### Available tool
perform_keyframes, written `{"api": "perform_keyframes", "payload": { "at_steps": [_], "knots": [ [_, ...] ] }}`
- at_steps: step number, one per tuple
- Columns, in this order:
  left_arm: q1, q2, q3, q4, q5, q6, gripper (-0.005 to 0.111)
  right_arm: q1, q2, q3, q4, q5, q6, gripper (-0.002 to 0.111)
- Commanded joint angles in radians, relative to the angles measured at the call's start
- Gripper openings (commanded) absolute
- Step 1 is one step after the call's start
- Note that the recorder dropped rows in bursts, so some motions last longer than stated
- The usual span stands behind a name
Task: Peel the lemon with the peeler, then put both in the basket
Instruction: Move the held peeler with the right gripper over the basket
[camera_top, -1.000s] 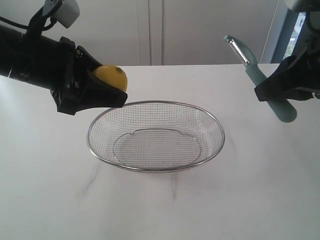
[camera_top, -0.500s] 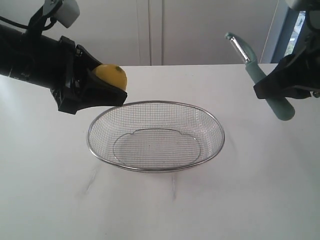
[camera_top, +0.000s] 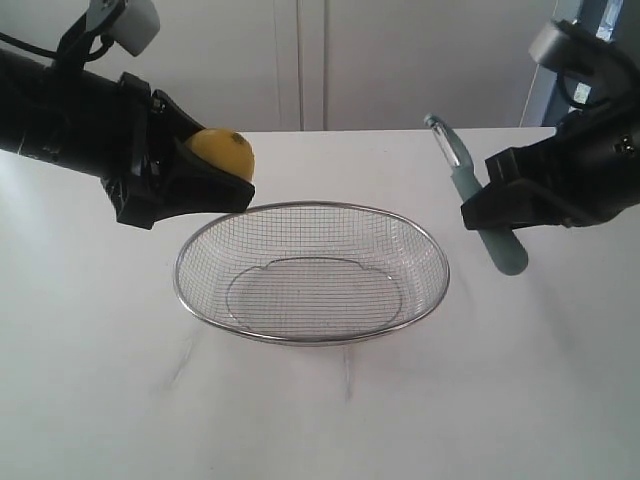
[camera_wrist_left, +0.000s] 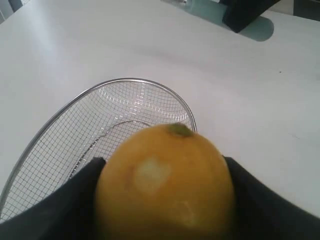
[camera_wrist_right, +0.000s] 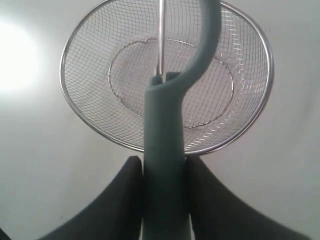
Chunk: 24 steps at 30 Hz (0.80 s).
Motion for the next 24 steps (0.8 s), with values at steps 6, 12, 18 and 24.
{"api": "perform_keyframes", "payload": {
  "at_steps": [6, 12, 18, 24],
  "knots": [
    [-0.003, -0.012, 0.002, -0.038, 0.008, 0.006, 0.000, -0.001, 0.100, 0.004, 0.054, -0.008, -0.017, 0.000],
    [-0.003, -0.012, 0.002, -0.028, -0.039, 0.015, 0.000, -0.001, 0.150, 0.004, 0.062, 0.006, -0.026, 0.000],
    [-0.003, -0.012, 0.002, -0.016, -0.043, 0.015, 0.000, 0.001, 0.196, 0.004, 0.273, 0.141, -0.227, 0.000],
    [-0.003, -0.012, 0.002, -0.059, -0.018, 0.007, 0.000, 0.076, 0.235, 0.004, 0.313, 0.143, -0.248, 0.000]
  ]
}}
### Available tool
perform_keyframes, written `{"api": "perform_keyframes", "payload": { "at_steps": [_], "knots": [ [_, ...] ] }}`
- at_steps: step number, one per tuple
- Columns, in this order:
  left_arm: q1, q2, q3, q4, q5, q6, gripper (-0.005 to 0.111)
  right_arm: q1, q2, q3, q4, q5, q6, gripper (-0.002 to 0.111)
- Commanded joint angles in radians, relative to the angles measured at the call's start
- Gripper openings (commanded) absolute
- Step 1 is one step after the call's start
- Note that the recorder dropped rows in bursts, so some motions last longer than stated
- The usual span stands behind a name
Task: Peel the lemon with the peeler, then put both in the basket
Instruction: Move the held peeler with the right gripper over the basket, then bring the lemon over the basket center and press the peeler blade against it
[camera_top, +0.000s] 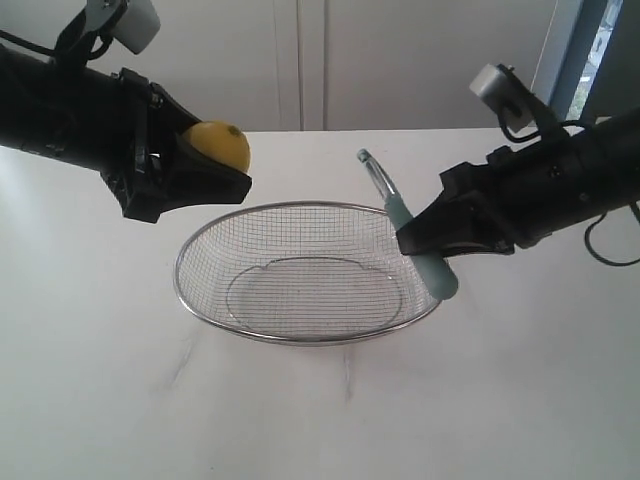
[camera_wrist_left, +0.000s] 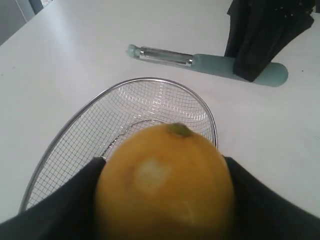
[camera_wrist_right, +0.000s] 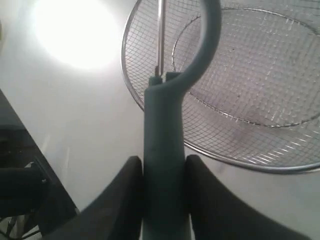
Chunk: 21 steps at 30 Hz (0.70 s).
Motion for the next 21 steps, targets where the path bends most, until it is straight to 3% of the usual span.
{"api": "perform_keyframes", "payload": {
  "at_steps": [1, 8, 13, 17, 21],
  "knots": [
    [-0.003, -0.012, 0.002, -0.077, 0.056, -0.005, 0.000, 0.059, 0.036, 0.002, 0.050, 0.008, -0.040, 0.000],
    [-0.005, -0.012, 0.002, -0.176, 0.069, 0.011, 0.000, 0.096, 0.046, 0.002, 0.106, 0.008, -0.044, 0.000],
    [-0.005, 0.011, 0.002, -0.469, 0.073, 0.297, 0.000, 0.096, 0.046, 0.002, 0.169, -0.001, -0.094, 0.000],
    [-0.005, 0.028, 0.002, -0.481, 0.187, 0.385, 0.000, 0.096, 0.048, 0.002, 0.176, -0.001, -0.094, 0.000],
    [-0.017, 0.052, 0.002, -0.460, 0.174, 0.396, 0.000, 0.096, 0.048, 0.002, 0.176, 0.001, -0.094, 0.000]
  ]
}}
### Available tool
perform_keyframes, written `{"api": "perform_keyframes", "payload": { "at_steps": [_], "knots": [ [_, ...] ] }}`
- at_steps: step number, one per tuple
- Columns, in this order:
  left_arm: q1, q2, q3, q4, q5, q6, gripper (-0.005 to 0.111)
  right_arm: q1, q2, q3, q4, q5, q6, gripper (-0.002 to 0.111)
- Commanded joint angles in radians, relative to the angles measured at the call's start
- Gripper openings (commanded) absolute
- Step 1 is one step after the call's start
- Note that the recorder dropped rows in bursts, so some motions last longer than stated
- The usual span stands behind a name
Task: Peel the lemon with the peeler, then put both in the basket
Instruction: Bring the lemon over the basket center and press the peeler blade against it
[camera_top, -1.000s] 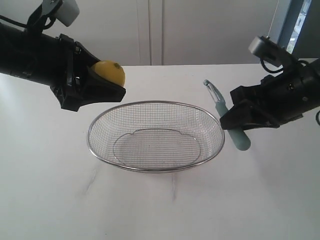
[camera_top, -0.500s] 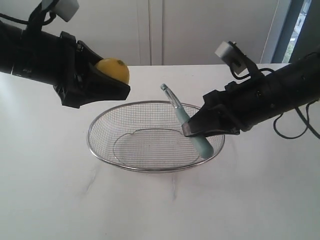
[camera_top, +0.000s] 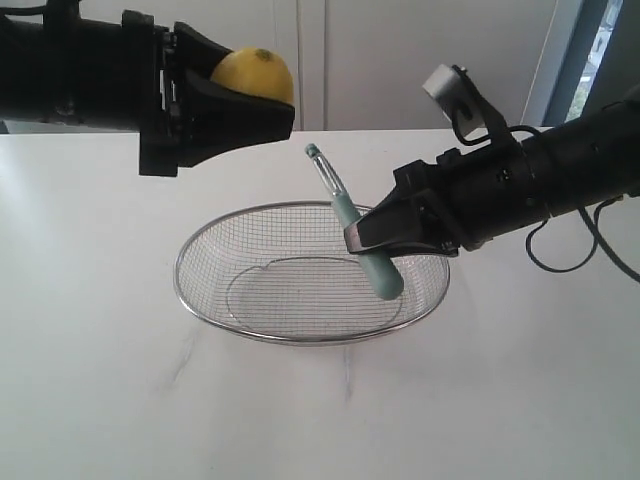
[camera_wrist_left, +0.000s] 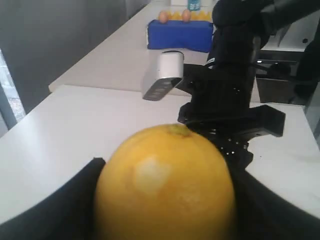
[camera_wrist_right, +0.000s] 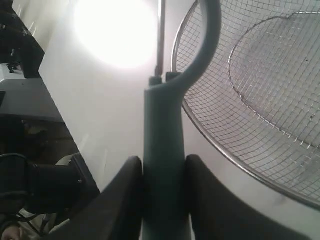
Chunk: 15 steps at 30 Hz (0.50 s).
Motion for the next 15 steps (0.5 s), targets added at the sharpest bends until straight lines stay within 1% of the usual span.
{"api": "perform_keyframes", "payload": {
  "at_steps": [1, 5, 7, 10, 15],
  "knots": [
    [-0.021, 0.021, 0.000, -0.026, 0.006, 0.032, 0.000, 0.000, -0.002, 0.002, 0.024, 0.005, -0.016, 0.000],
    [-0.065, 0.038, 0.000, 0.012, -0.047, 0.057, 0.000, 0.000, -0.002, 0.002, 0.033, 0.001, -0.014, 0.000],
    [-0.110, 0.042, 0.000, 0.077, -0.103, 0.057, 0.000, 0.000, -0.002, 0.002, 0.033, -0.012, -0.012, 0.000],
    [-0.173, 0.042, 0.000, 0.157, -0.224, 0.043, 0.000, 0.000, -0.002, 0.002, 0.033, -0.036, -0.012, 0.000],
    [-0.247, 0.042, 0.000, 0.157, -0.367, 0.038, 0.000, 0.004, -0.002, 0.002, 0.033, -0.034, -0.010, 0.000]
  ]
}}
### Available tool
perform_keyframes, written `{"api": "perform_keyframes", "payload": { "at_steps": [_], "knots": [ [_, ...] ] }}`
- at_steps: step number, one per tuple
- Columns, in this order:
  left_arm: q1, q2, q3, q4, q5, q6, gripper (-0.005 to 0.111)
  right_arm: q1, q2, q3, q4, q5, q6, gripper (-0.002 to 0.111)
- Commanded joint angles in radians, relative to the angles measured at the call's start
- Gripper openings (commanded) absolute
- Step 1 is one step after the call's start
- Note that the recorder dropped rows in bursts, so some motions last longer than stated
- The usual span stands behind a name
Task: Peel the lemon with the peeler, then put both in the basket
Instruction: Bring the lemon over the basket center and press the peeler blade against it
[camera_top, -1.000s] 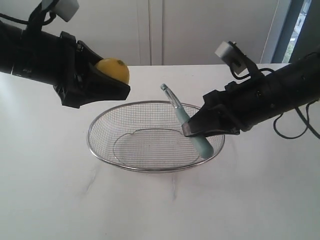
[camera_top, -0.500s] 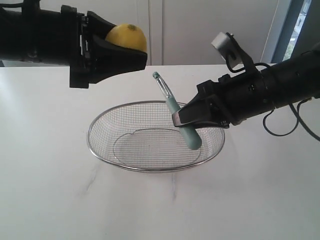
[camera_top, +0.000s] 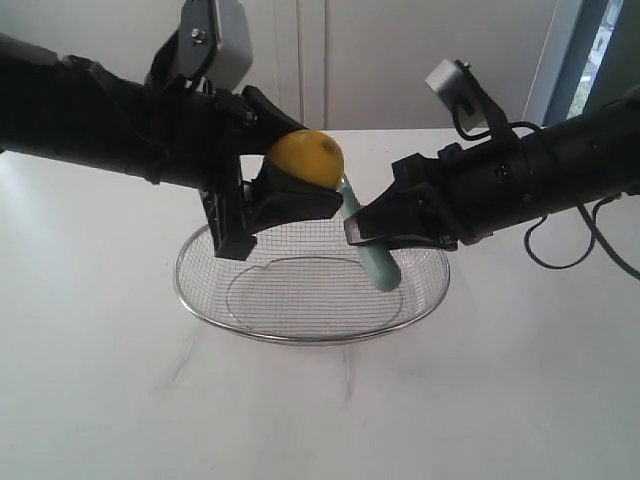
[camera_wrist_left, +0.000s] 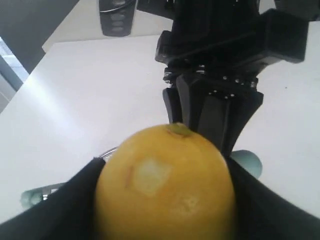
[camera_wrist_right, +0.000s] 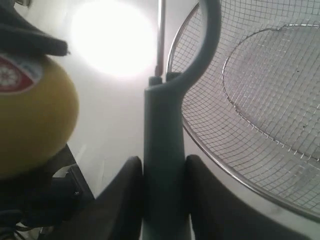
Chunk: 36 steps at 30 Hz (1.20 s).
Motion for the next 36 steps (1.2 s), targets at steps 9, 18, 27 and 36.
{"api": "perform_keyframes", "payload": {
  "at_steps": [9, 18, 27, 36],
  "knots": [
    [-0.061, -0.004, 0.000, -0.016, -0.213, -0.006, 0.000, 0.046, -0.002, 0.002, 0.013, -0.018, -0.010, 0.000],
    [-0.061, -0.004, 0.000, -0.016, -0.216, -0.004, 0.000, 0.049, -0.002, 0.002, -0.007, -0.043, -0.008, 0.000],
    [-0.058, -0.004, 0.000, 0.016, -0.216, -0.029, 0.000, 0.049, -0.002, 0.002, -0.007, -0.043, -0.004, 0.000],
    [-0.058, -0.004, 0.027, 0.029, -0.285, -0.039, 0.000, 0.049, -0.002, 0.002, -0.007, -0.041, -0.004, 0.000]
  ]
}}
